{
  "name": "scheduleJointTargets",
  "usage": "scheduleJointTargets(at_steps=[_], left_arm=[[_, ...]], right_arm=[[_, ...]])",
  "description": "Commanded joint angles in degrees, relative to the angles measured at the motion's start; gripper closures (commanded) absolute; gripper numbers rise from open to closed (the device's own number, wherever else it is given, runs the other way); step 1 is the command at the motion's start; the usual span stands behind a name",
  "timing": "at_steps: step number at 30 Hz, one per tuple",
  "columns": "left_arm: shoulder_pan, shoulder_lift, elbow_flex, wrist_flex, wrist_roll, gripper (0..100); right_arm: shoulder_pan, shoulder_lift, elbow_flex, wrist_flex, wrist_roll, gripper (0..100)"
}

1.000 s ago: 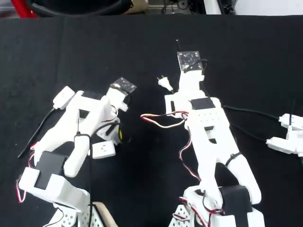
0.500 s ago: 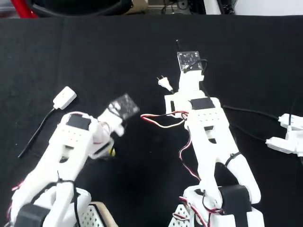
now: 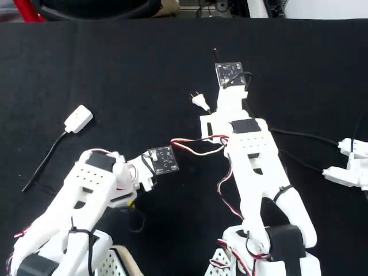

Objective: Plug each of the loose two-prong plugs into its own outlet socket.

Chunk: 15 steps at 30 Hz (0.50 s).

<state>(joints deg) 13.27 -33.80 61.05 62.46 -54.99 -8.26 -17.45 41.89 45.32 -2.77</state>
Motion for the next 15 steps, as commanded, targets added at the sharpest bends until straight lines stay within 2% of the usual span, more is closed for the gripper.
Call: scheduleJointTargets(at_steps=[1, 3, 7, 12, 15], left_arm=[[0.04, -1.41, 2.24, -6.33, -0.97, 75], [0.04, -1.41, 3.47, -8.97, -1.67, 75], [-0.13, -1.32, 4.35, -9.32, -3.96, 75], [-4.62, -0.35, 4.26, -11.25, -6.68, 75], [-6.73, 5.54, 3.74, -15.21, -7.56, 75]], right_arm=[[0.97, 0.13, -3.74, 0.35, 0.26, 98.6], [0.97, 0.13, -3.74, 0.35, 0.26, 98.6], [0.97, 0.13, -3.65, 0.35, 0.26, 98.6], [0.97, 0.13, -3.82, 1.23, 0.26, 98.6], [0.97, 0.13, -3.91, 1.41, 0.26, 98.6]])
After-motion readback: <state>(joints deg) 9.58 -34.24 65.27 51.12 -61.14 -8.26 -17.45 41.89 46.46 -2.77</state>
